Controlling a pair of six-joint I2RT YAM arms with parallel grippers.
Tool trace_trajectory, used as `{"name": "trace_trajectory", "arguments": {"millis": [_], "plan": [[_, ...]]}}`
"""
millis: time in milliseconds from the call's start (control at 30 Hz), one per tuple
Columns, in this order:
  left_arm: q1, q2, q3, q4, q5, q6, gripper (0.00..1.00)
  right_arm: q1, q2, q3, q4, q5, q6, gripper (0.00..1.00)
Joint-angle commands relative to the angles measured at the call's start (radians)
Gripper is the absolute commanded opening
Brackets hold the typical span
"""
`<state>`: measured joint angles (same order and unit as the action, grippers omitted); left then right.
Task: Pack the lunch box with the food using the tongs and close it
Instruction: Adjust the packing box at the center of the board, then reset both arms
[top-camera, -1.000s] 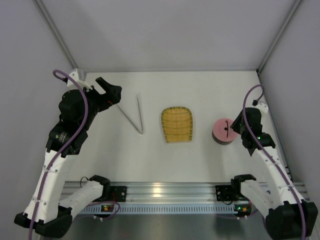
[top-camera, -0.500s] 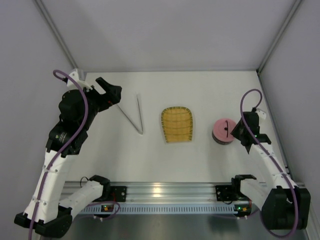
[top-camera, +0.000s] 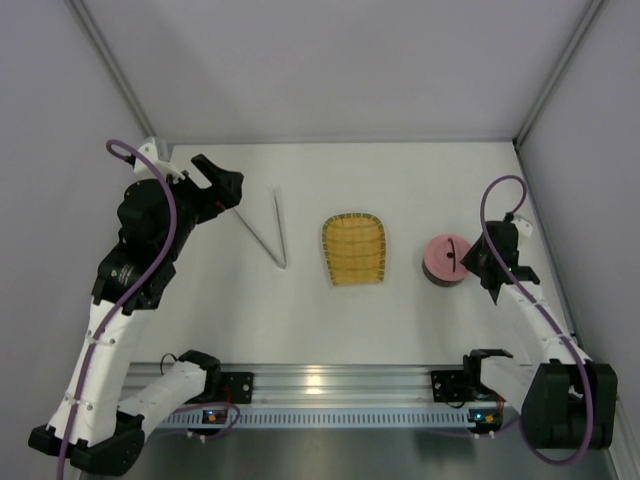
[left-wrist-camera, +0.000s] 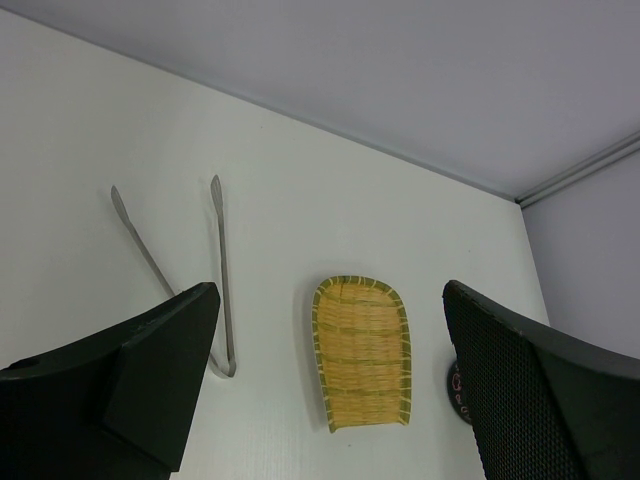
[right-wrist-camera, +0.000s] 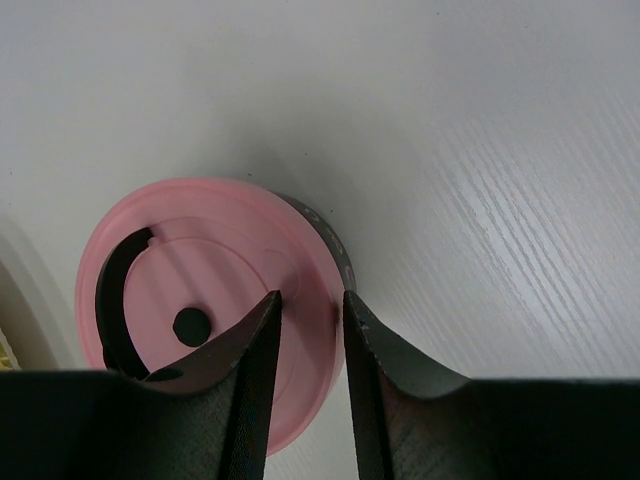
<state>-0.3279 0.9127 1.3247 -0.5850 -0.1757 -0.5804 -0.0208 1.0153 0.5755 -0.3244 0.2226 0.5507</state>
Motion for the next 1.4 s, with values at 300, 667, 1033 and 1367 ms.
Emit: {"name": "trace_trajectory", "arguments": {"millis": [300,667,1033,1367], "plan": [[0.004,-0.006,0.008,0.034,-0.004,0.007,0.98,-0.013,-0.027,0.01,-0.016,0.007,-0.008,0.32],[0.004,-0.008,0.005,0.034,-0.004,0.008,0.99,-0.013,-0.087,0.116,-0.099,0.018,-0.029,0.36],[0.006,-0.006,0.007,0.036,-0.002,0.007,0.99,-0.013,-0.023,0.124,-0.055,-0.02,-0.014,0.07],[0.006,0.0,0.011,0.037,-0.002,0.005,0.98,-0.013,0.084,0.041,0.031,-0.04,-0.012,0.07]]}}
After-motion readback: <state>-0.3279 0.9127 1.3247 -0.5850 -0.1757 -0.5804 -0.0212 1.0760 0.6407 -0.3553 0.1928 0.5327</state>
